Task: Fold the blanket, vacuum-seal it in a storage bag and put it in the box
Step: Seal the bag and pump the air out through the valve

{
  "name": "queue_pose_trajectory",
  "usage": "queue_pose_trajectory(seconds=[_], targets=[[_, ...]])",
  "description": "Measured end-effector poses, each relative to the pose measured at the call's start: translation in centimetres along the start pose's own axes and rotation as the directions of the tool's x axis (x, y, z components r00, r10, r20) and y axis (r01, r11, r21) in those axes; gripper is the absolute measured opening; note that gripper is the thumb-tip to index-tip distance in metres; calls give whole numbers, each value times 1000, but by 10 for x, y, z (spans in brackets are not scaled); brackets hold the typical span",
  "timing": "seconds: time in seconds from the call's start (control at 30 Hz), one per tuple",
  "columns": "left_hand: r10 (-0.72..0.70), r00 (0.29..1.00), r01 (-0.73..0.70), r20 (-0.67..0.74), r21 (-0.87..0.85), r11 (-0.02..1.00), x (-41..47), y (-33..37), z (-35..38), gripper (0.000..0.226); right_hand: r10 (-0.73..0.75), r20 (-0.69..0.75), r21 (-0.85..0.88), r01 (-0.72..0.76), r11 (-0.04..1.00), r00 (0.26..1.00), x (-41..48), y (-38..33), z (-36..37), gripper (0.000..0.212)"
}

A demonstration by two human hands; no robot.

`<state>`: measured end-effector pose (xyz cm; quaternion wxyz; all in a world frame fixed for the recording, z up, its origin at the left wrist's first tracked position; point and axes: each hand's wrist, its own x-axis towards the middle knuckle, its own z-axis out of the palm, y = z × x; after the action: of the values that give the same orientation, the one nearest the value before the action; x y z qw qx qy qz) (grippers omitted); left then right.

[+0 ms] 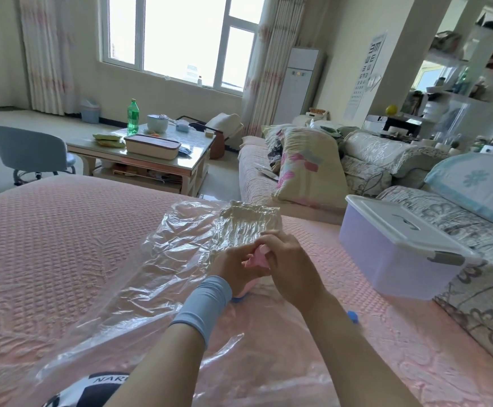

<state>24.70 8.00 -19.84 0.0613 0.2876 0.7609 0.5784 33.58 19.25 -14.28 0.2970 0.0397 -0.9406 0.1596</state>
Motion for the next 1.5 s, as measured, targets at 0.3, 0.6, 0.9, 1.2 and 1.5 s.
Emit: queue_pose_trajectory(seconds=[0.3, 0.6, 0.9, 1.2, 1.5], targets=[[-42, 999, 41, -18, -22, 999, -1, 0, -2, 58, -130, -298, -114, 100, 988, 946, 20, -24, -62, 13], [-1, 1000, 1, 4, 4, 1000, -2, 0, -2, 50, -43, -235, -11, 42, 999, 971, 11, -13, -20, 26], [-19, 1000, 17, -17, -97, 995, 4, -2, -1, 57, -60, -148, -124, 42, 991, 987, 15, -20, -32, 15], [-24, 999, 26, 28, -45, 999, 2, -4, -2, 59, -192, -585, -88, 174, 981, 788, 24, -25, -48, 18], [8, 1000, -9, 17, 29, 1000, -1, 1, -2, 38, 16, 25, -63, -15, 998, 1000, 5, -8, -9, 13]])
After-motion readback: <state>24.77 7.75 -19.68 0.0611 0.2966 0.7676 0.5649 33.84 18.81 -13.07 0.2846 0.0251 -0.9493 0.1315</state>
